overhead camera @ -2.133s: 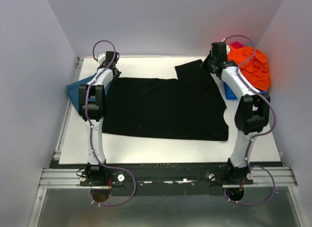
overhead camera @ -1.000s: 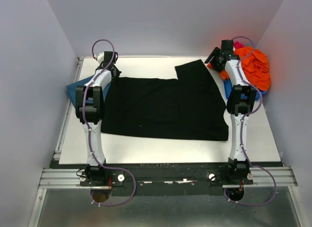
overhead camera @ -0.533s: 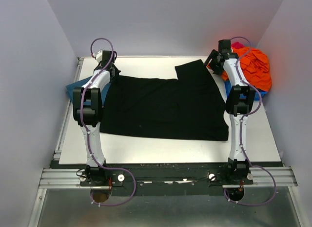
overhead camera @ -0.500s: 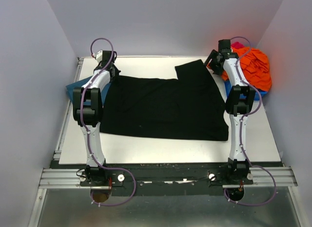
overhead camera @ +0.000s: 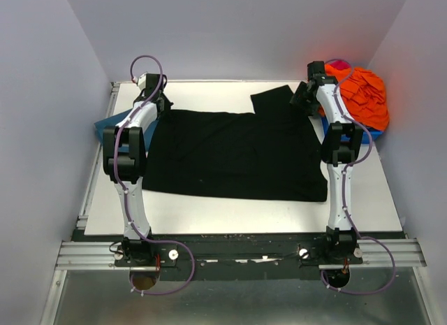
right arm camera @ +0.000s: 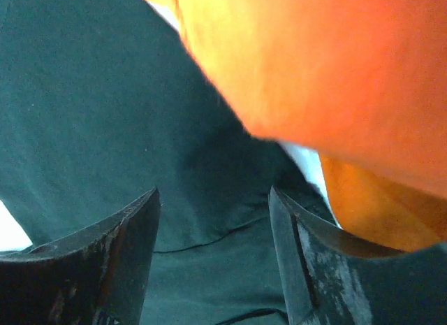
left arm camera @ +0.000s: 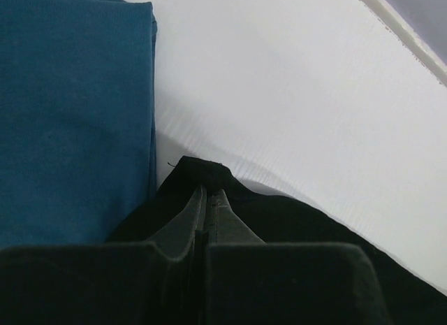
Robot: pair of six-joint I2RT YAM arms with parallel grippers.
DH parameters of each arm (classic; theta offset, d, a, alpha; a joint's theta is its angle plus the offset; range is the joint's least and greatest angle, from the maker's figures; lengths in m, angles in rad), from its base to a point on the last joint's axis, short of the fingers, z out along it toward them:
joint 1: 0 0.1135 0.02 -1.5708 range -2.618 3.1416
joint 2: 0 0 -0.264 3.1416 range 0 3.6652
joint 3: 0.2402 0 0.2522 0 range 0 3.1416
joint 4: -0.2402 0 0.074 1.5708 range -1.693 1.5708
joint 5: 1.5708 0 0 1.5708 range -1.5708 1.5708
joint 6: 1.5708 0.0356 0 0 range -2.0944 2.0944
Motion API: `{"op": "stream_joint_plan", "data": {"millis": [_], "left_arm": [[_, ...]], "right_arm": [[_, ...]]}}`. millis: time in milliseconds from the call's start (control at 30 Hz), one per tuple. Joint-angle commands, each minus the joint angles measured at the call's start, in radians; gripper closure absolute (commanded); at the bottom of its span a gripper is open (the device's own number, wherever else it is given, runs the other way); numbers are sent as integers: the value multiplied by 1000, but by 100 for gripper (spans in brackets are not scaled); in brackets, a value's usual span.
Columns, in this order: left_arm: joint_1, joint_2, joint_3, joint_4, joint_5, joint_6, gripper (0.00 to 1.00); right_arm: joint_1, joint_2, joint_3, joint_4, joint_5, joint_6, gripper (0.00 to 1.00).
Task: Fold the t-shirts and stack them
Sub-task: Grap the side of the flattened tshirt furthest away from the robot with both arms
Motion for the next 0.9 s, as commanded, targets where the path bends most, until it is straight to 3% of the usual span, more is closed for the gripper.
{"op": "stream_joint_plan", "data": {"millis": [0, 67, 267, 500, 633, 800, 867], "left_arm": [[6, -61, -21, 35, 28, 13, 100], [5, -61, -22, 37, 33, 13, 100], [5, -55, -24, 46, 39, 15, 100], [8, -40, -9, 41, 41, 15, 100], [6, -37, -7, 41, 45, 16, 100], [5, -37, -7, 43, 45, 15, 100], [5, -35, -4, 43, 47, 18, 100]], "right_arm": [[25, 27, -4, -70, 40, -23, 30], [33, 21, -10, -67, 48, -27, 30], [44, -11, -67, -19, 52, -44, 45], [44, -17, -73, -4, 42, -57, 71], [44, -66, -145, 59, 43, -64, 76], [44, -74, -139, 93, 43, -80, 98], [44, -92, -150, 111, 43, -80, 99]]}}
